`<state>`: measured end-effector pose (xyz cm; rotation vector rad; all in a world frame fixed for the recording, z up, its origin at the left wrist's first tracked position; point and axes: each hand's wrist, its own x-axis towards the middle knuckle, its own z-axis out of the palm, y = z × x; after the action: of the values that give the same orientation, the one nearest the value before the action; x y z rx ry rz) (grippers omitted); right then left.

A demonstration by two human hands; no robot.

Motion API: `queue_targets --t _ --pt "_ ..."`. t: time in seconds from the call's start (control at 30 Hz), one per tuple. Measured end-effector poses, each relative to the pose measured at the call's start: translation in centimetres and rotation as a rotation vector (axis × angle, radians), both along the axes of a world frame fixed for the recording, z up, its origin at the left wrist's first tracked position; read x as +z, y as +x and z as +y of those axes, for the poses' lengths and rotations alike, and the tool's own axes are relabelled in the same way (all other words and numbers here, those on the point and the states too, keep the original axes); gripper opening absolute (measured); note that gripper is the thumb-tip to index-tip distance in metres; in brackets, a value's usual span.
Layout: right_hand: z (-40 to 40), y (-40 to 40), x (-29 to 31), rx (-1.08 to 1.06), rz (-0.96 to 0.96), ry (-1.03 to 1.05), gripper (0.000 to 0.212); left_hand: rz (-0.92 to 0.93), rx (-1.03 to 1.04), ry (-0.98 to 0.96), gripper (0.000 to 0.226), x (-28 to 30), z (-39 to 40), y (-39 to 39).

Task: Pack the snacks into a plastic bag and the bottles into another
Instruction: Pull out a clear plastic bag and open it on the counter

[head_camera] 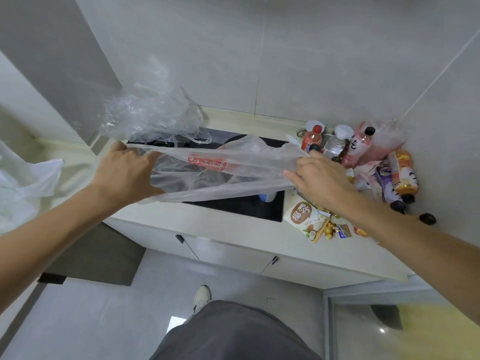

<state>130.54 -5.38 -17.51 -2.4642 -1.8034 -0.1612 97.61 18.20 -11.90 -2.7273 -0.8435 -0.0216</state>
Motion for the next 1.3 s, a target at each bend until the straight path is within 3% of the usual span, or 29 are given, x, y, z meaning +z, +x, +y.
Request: queue_targets --t 0.1,0.43,0.63,1.0,1.3 --pt "2.9 -1.8 0.2 -0.015 0.011 -0.066 0.043 0.049 0.045 -0.011 0.086 0.4 2.2 -1.8" --pt "9.1 -8.5 -1.1 0.083 0.000 -0.286 0.041 0.264 0.140 -0.040 0.084 -1.2 7.0 -7.3" --pt "7.9 -10.0 -3.6 0.004 0.078 -0.430 0.069 0.298 0.023 -0.090 0.091 -5.0 7.7 -6.7" --pt "2.4 -8.1 -8.2 -0.070 0.160 -0.386 0.055 0.305 -0.131 -0.113 0.095 -11.0 6.3 -2.9" --pt "2.5 -6.2 -12.7 0.008 0.220 -0.404 0.079 0.301 -0.151 -0.165 0.107 -15.5 6.0 0.0"
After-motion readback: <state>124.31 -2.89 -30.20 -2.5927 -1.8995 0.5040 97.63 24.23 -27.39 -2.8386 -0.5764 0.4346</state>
